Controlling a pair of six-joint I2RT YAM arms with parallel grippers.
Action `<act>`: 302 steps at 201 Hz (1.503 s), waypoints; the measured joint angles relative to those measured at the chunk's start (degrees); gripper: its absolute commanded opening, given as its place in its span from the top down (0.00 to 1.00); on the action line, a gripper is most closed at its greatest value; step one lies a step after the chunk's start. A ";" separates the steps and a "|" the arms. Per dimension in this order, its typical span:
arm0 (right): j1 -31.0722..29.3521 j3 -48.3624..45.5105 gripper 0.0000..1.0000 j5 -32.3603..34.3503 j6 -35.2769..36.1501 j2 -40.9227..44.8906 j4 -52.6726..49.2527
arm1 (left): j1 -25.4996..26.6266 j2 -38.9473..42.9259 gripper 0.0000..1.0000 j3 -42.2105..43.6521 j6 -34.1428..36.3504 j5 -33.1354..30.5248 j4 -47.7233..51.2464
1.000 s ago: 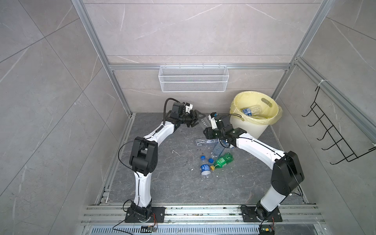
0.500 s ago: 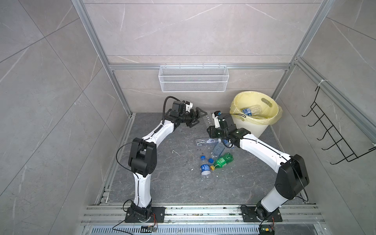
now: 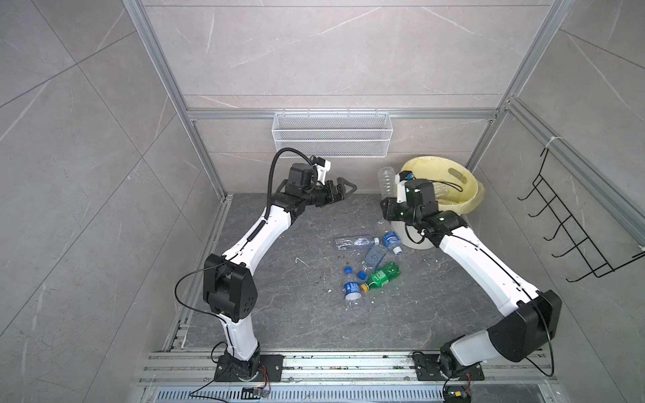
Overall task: Throw the plastic bottles in the bin
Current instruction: 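Carry the clear bottle over the bin with the right gripper and release, then withdraw the right gripper from the bin toward the bottles while the left gripper lowers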
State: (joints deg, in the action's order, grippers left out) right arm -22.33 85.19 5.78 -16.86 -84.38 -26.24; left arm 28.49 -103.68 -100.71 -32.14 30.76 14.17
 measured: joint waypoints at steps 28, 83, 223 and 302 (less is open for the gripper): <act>2.82 6.49 0.58 2.78 1.03 3.06 -3.65 | 7.82 0.04 0.00 -4.59 10.64 -5.84 5.35; 5.33 20.33 0.58 8.68 5.64 8.85 -8.46 | 19.87 0.02 0.00 -12.92 27.63 -15.89 12.02; 19.30 38.14 0.00 5.35 -0.09 -13.66 -26.32 | 20.17 -0.07 0.00 -9.62 36.06 -26.21 14.12; 19.30 33.03 0.00 4.61 -0.15 -6.56 -25.35 | 20.00 -0.79 0.00 -9.51 35.52 -29.77 14.05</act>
State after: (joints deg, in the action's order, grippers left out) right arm -3.03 118.21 10.39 -17.02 -90.94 -51.59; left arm 48.49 -104.47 -110.21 3.38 0.99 28.23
